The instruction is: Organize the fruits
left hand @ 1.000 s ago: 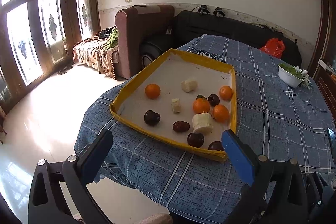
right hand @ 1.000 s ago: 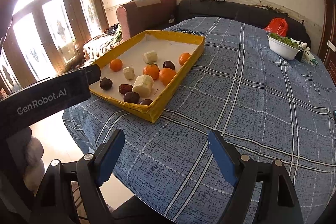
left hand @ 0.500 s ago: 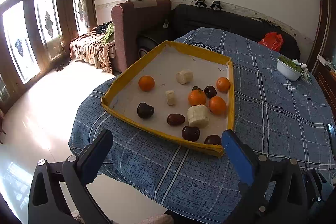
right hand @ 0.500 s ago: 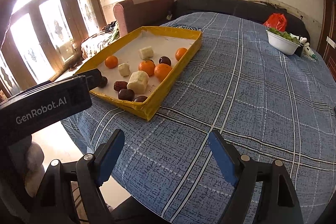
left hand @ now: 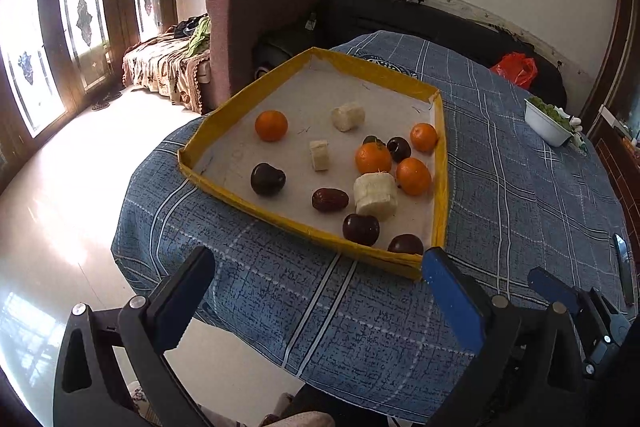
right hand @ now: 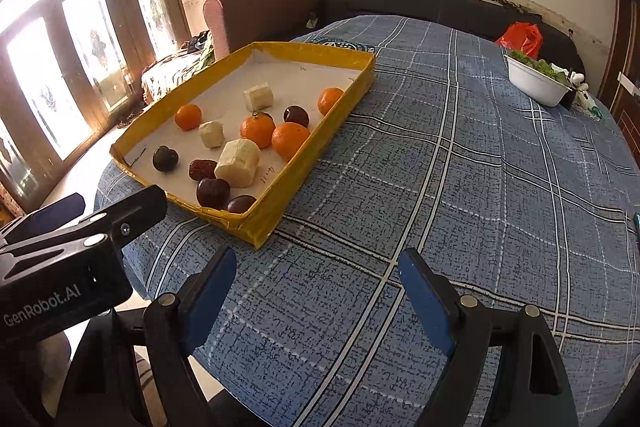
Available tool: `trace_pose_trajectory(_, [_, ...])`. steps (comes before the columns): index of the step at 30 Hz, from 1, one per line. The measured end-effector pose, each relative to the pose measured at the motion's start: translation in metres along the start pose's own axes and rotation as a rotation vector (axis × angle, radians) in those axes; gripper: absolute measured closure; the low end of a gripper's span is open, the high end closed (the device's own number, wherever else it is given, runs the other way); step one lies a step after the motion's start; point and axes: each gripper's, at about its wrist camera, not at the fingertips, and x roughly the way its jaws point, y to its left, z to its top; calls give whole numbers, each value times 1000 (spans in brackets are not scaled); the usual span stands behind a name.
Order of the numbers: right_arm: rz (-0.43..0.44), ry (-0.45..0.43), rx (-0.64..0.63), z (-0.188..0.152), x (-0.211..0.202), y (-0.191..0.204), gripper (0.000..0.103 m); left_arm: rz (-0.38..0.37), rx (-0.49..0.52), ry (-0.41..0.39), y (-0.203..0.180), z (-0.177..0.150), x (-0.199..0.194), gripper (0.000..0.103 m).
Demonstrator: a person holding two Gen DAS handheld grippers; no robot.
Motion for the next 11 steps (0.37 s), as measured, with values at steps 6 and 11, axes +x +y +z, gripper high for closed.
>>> trace_pose_trajectory(6, [13,-12,-14,1,-1,6,16,8,-9,-14,4,2,0,0])
trace_pose_trajectory(11, [19,-26,-3,3,-4,3,16,30,-10,-21,5,8,-3,0])
